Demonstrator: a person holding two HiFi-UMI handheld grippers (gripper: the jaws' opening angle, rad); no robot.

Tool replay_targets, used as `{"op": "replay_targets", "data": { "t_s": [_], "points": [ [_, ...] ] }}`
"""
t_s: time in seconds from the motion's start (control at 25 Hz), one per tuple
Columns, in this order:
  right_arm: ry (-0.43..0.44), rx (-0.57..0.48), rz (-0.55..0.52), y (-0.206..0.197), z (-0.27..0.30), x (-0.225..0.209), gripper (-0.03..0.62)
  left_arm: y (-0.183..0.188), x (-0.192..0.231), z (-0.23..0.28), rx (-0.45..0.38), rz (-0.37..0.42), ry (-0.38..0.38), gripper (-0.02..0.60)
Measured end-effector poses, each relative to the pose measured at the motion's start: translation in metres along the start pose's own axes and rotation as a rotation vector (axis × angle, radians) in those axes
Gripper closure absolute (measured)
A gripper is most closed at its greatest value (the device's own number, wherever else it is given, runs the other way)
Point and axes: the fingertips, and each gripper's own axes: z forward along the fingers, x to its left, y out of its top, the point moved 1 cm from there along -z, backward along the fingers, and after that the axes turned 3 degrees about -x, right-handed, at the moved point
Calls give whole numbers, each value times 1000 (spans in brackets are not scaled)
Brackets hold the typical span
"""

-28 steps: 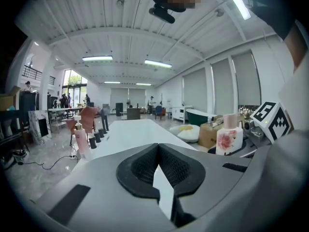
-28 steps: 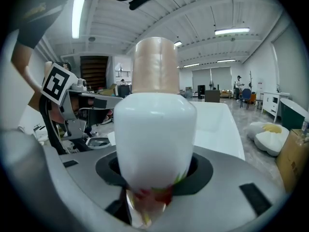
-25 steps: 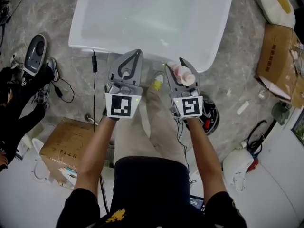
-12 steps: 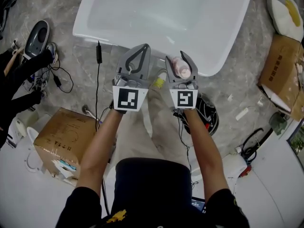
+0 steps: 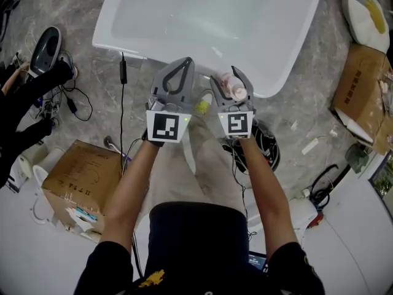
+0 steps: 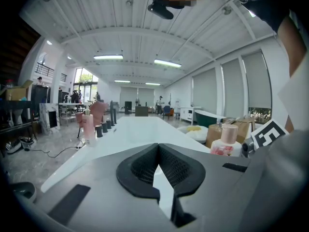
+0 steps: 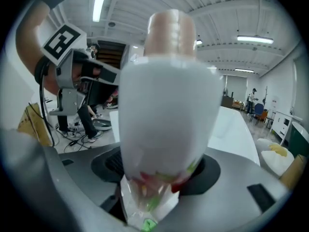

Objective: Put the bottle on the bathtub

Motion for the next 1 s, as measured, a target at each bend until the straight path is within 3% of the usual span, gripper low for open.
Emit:
{"op": "replay_targets", "data": {
  "t_s": [0.08, 0.64, 0.76, 1.0],
  "points": [
    [21, 52, 5, -14, 1, 6, 255, 1, 0, 0, -1, -5, 0, 563],
    [-9, 81, 67, -24, 3, 7, 246, -6, 0, -7, 3, -10, -8, 564],
    [-18, 87, 73, -23, 2, 6, 216, -7, -2, -8, 12, -10, -12, 563],
    [-32, 105, 84, -18, -10, 6, 214, 6, -5, -16, 21, 0, -23, 563]
  ]
}}
